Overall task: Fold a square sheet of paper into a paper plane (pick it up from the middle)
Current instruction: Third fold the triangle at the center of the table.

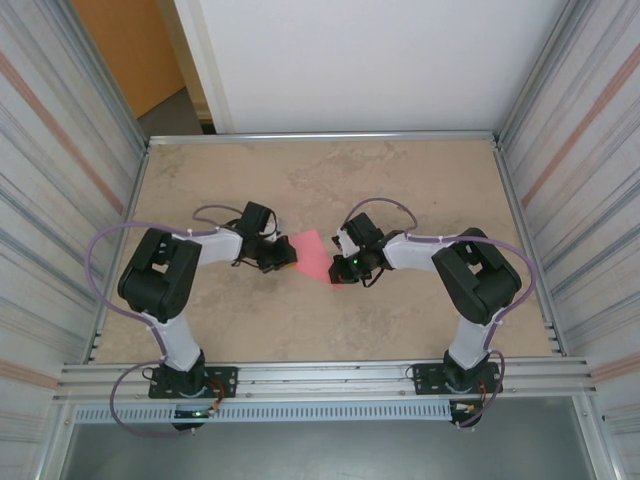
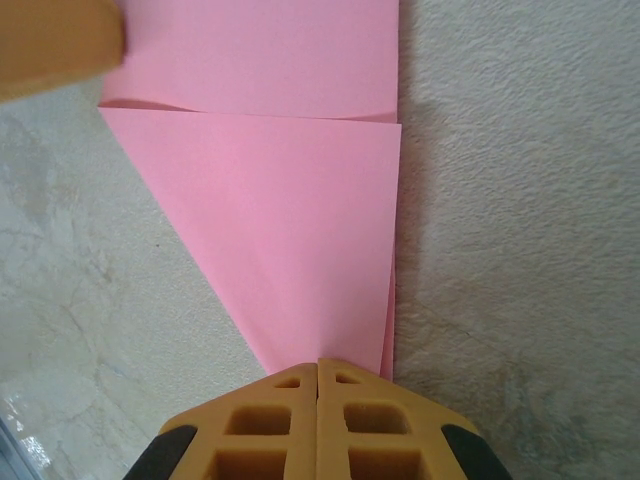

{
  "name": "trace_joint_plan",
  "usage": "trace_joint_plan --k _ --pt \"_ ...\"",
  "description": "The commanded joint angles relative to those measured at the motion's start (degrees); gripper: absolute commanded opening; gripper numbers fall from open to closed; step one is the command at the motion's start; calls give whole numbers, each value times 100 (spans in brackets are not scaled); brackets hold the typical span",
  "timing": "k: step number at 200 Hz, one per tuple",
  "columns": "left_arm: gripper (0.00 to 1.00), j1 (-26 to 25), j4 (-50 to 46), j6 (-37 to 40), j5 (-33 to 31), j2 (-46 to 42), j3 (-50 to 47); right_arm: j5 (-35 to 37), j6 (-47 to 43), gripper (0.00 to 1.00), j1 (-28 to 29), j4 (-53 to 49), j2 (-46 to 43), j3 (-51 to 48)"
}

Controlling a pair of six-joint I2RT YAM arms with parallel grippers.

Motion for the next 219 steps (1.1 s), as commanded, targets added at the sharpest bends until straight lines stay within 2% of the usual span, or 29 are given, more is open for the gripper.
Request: trace_joint_plan --k 1,28,60,89,184,219 --pt "10 232 -641 325 -676 -291 -14 110 247 2 15 -616 67 8" --pt "13 237 -422 64 -466 -858 -192 -324 649 9 19 11 -301 45" --pt "27 218 359 -878 -43 -1360 -838 -398 1045 23 1 553 -529 15" --pt "37 174 1160 -1626 371 -1402 -1337 -496 1092 24 -4 617 -216 141" --pt "38 -186 1736 -2185 640 -862 -1331 -479 1411 24 -248 984 299 -13" --pt "33 -210 1747 -2271 642 -731 -1244 -494 1463 23 -284 983 354 -122"
